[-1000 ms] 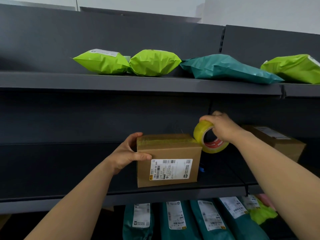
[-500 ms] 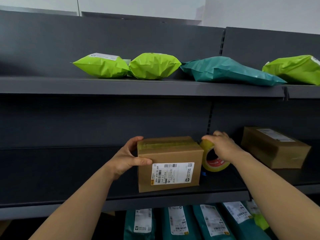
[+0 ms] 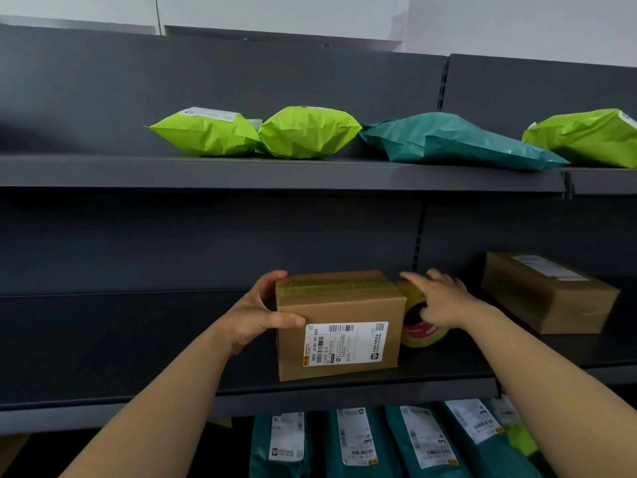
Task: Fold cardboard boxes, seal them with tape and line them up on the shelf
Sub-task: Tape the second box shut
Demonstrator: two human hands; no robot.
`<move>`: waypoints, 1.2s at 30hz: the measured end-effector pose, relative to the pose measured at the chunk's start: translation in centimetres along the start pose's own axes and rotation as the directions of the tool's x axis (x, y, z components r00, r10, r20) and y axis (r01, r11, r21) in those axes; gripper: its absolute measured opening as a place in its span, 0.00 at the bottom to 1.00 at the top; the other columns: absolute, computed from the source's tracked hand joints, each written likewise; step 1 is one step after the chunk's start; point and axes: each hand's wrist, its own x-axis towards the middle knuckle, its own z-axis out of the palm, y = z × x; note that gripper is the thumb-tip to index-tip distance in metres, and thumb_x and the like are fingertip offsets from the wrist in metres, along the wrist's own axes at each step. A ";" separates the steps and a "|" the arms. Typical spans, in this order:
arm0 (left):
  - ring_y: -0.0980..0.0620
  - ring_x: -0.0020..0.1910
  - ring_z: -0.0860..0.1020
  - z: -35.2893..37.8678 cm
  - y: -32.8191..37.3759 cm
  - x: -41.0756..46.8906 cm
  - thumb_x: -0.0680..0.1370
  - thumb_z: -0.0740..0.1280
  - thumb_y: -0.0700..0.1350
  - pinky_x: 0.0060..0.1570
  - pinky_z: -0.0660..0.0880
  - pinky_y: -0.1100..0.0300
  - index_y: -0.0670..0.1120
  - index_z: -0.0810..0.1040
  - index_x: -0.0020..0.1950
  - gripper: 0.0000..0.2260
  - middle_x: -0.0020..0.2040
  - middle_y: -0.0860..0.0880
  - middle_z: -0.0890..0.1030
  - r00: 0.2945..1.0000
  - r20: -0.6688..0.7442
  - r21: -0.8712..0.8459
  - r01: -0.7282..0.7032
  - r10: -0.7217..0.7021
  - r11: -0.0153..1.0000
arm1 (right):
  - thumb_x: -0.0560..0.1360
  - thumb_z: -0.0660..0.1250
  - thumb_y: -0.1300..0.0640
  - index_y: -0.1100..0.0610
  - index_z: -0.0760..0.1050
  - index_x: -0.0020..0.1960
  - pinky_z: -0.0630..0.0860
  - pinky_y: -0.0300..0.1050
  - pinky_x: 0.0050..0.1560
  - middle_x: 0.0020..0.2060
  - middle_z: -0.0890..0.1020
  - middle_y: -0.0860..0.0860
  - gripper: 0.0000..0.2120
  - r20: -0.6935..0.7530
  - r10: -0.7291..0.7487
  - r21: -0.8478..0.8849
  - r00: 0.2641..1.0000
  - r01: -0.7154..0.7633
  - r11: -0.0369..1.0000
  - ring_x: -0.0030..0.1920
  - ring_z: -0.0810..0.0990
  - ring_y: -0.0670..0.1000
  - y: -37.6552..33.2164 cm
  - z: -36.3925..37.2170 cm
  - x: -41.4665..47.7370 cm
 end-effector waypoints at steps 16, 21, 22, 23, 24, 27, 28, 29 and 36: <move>0.57 0.64 0.72 0.1 0.4 -0.2 0.50 0.83 0.49 0.60 0.71 0.62 0.55 0.64 0.72 0.53 0.65 0.55 0.74 1.000 0.010 -0.011 0.012 -0.012 1.000 | 0.83 0.42 0.48 0.52 0.47 0.79 0.47 0.46 0.77 0.79 0.48 0.47 0.26 0.045 -0.448 0.140 0.893 0.438 0.888 0.77 0.47 0.44 -16.4 -0.4 -3.7; 0.56 0.65 0.72 0.1 0.1 -0.2 0.52 0.83 0.50 0.62 0.71 0.58 0.54 0.63 0.73 0.52 0.66 0.56 0.73 1.000 0.004 0.015 0.006 -0.006 1.000 | 0.82 0.39 0.46 0.47 0.47 0.79 0.49 0.49 0.77 0.78 0.49 0.43 0.25 0.030 -0.383 0.060 0.923 0.380 0.923 0.77 0.49 0.43 -12.5 -0.4 -3.7; 0.57 0.64 0.72 0.1 0.1 -0.2 0.52 0.82 0.51 0.60 0.72 0.59 0.54 0.63 0.73 0.52 0.66 0.56 0.73 1.000 0.000 0.017 0.004 -0.004 1.000 | 0.82 0.39 0.46 0.47 0.48 0.79 0.48 0.48 0.77 0.78 0.49 0.43 0.25 0.017 -0.356 0.062 0.934 0.355 0.933 0.77 0.49 0.43 -11.3 -0.5 -3.7; 0.57 0.64 0.72 0.1 0.1 -0.2 0.52 0.82 0.51 0.58 0.72 0.61 0.55 0.63 0.73 0.52 0.66 0.57 0.73 1.000 -0.004 0.015 0.000 0.000 1.000 | 0.83 0.39 0.46 0.47 0.49 0.79 0.48 0.47 0.77 0.78 0.50 0.43 0.25 0.005 -0.327 0.073 0.945 0.326 0.942 0.77 0.50 0.43 -10.1 -0.6 -3.7; 0.58 0.64 0.72 0.1 0.1 -0.2 0.52 0.82 0.51 0.57 0.72 0.62 0.55 0.63 0.73 0.52 0.66 0.57 0.73 1.000 -0.008 0.012 -0.002 0.002 1.000 | 0.83 0.39 0.47 0.47 0.49 0.79 0.48 0.45 0.76 0.78 0.51 0.43 0.25 -0.004 -0.303 0.087 0.953 0.302 0.949 0.77 0.50 0.42 -8.9 -0.8 -3.6; 0.58 0.63 0.72 0.3 0.0 -0.3 0.53 0.82 0.51 0.56 0.73 0.63 0.55 0.63 0.73 0.52 0.65 0.57 0.73 1.000 -0.013 0.005 -0.001 0.002 1.000 | 0.84 0.41 0.49 0.50 0.51 0.79 0.46 0.40 0.76 0.78 0.52 0.45 0.24 -0.023 -0.274 0.110 0.961 0.275 0.955 0.77 0.50 0.42 -7.0 -0.6 -3.4; 0.58 0.63 0.72 0.3 0.0 -0.2 0.53 0.82 0.51 0.56 0.73 0.63 0.54 0.63 0.73 0.52 0.66 0.57 0.73 1.000 -0.011 0.005 0.003 -0.003 1.000 | 0.84 0.41 0.50 0.52 0.50 0.79 0.45 0.39 0.75 0.78 0.52 0.46 0.24 -0.033 -0.271 0.104 0.962 0.273 0.956 0.77 0.50 0.43 -6.9 -0.4 -3.2; 0.58 0.63 0.72 0.3 0.1 -0.3 0.53 0.82 0.51 0.57 0.73 0.62 0.54 0.62 0.74 0.52 0.66 0.56 0.73 1.000 -0.007 0.014 0.009 -0.009 1.000 | 0.84 0.41 0.50 0.53 0.51 0.79 0.45 0.38 0.74 0.78 0.52 0.47 0.24 -0.045 -0.268 0.096 0.962 0.271 0.958 0.77 0.50 0.43 -7.1 -0.2 -3.0; 0.48 0.79 0.48 2.6 4.4 -0.2 0.72 0.71 0.56 0.76 0.51 0.48 0.57 0.56 0.79 0.39 0.80 0.54 0.46 1.000 -0.003 0.719 0.010 -0.011 0.695 | 0.84 0.41 0.50 0.54 0.51 0.79 0.46 0.41 0.75 0.78 0.52 0.48 0.24 -0.020 -0.276 0.009 0.961 0.276 0.961 0.77 0.50 0.46 -7.5 -0.6 -2.9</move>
